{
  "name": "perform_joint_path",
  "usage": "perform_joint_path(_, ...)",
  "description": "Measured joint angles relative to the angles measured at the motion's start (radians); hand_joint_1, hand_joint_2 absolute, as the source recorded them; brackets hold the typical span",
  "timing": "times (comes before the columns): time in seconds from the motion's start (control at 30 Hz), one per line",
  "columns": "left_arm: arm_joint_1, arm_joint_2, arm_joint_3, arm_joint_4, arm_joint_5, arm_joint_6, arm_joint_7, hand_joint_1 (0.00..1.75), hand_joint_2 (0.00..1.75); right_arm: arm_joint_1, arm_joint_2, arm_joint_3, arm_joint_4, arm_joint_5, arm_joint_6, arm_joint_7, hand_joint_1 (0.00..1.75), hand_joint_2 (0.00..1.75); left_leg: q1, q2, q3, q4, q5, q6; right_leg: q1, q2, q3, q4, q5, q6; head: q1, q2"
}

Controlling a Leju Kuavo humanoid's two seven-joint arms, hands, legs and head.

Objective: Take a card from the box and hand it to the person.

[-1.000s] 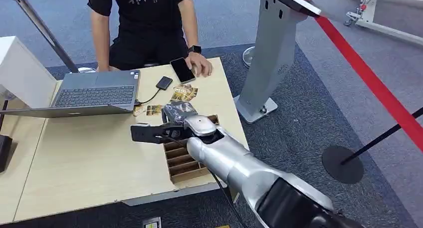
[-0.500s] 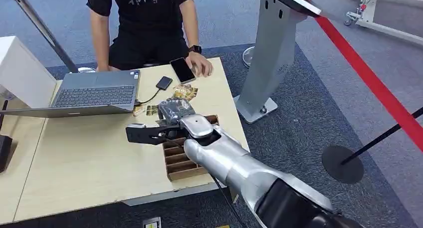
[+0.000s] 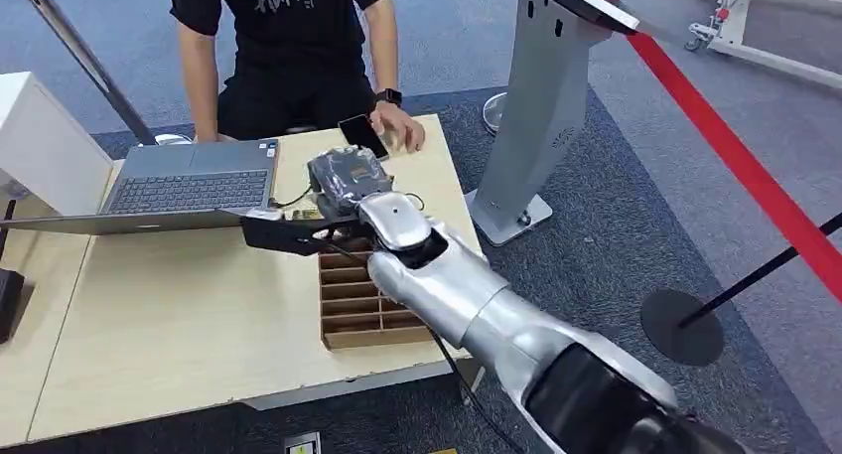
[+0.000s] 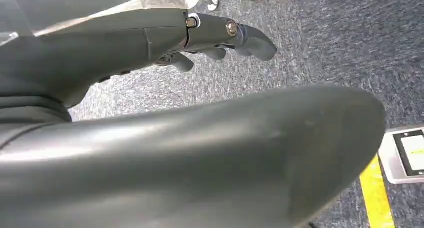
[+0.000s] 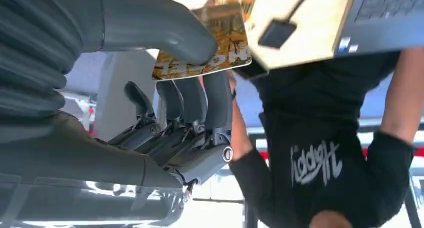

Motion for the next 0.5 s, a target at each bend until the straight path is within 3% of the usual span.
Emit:
perform_joint_path(0.27,0.002,0.0,0.0,-0.002,0.0,-0.004,-0.002,0.0,0.0,0.004,-0.052,-0.077,-0.156,-0.003,0.019,0.007,1.31,1.75,0.0,0.0,0.0,0.0,0.0,0.0,0.0,0.0,0.0,0.0,0.0,0.0,0.0,0.0)
perform_joint_path(0.5,0.001,0.0,-0.001,-0.005,0.0,-0.007,-0.001,0.0,0.0,-0.028,-0.071,-0.131,-0.15,0.01,-0.08,-0.045,1.24,1.75,0.0,0.0,0.0,0.0,0.0,0.0,0.0,0.0,0.0,0.0,0.0,0.0,0.0,0.0)
